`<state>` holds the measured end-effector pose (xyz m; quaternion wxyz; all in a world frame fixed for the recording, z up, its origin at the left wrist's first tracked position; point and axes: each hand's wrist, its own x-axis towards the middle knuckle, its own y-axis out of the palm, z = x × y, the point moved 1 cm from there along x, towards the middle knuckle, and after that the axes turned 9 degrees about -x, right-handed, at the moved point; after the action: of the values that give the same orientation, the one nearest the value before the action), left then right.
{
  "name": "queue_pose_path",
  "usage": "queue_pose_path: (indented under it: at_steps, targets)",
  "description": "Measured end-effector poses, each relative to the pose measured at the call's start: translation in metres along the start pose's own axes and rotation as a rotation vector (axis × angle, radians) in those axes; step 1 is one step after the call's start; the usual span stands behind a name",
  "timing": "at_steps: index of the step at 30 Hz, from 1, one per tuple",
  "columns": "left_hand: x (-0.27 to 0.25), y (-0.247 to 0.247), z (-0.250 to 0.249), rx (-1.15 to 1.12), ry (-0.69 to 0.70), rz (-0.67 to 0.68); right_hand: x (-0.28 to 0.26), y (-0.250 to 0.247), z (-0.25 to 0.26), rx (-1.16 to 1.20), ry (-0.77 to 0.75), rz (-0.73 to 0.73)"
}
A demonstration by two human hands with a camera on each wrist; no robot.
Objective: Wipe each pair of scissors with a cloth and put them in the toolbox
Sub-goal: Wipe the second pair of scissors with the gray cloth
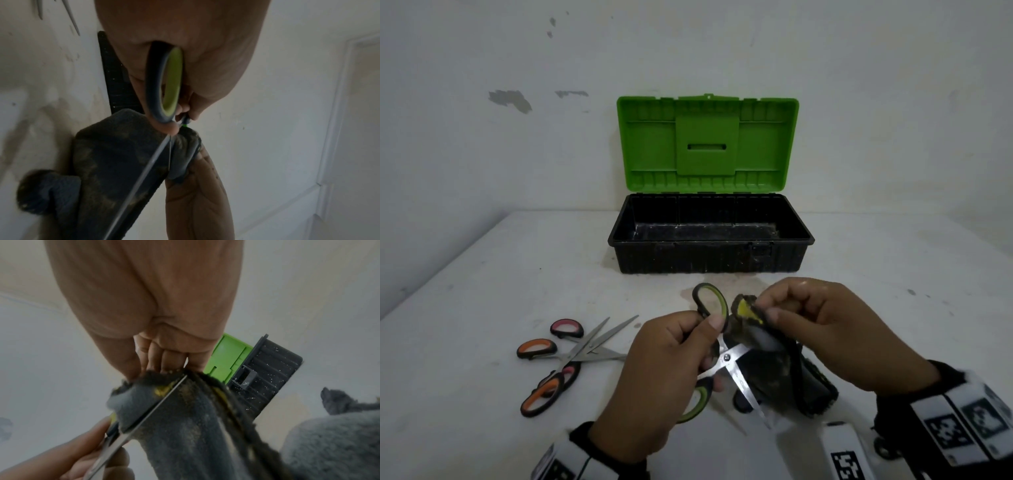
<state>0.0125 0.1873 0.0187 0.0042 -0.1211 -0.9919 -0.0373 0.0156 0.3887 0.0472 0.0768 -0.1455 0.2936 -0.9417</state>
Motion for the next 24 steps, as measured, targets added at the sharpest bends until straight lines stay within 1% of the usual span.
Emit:
queue_pose_path:
  at_steps: [1, 5, 9, 12, 15, 19, 24]
  targets:
    - [-0.001, 0.0, -0.001, -0.014, -0.001, 0.015, 0.0, -0.001, -0.002, 0.003, 0.001, 0.02]
    - [-0.001, -0.003, -0.004, -0.002, 0.026, 0.069, 0.0, -0.006, 0.001, -0.123, -0.012, 0.1]
    - [-0.001, -0.006, -0.008, 0.037, 0.069, 0.104, 0.002, -0.009, 0.008, -0.249, -0.018, 0.26]
    - [-0.001, -0.004, -0.009, 0.043, 0.086, 0.134, 0.005, -0.004, 0.015, -0.261, -0.013, 0.338]
    - [-0.001, -0.003, -0.006, 0.076, 0.116, 0.125, 0.007, 0.0, 0.019, -0.282, -0.035, 0.346]
    - [-0.004, -0.004, -0.005, 0.061, 0.106, 0.126, 0.001, 0.001, 0.019, -0.301, -0.052, 0.328]
    - [-0.001, -0.004, -0.008, 0.031, 0.077, 0.145, -0.001, -0.009, 0.016, -0.284, -0.011, 0.323]
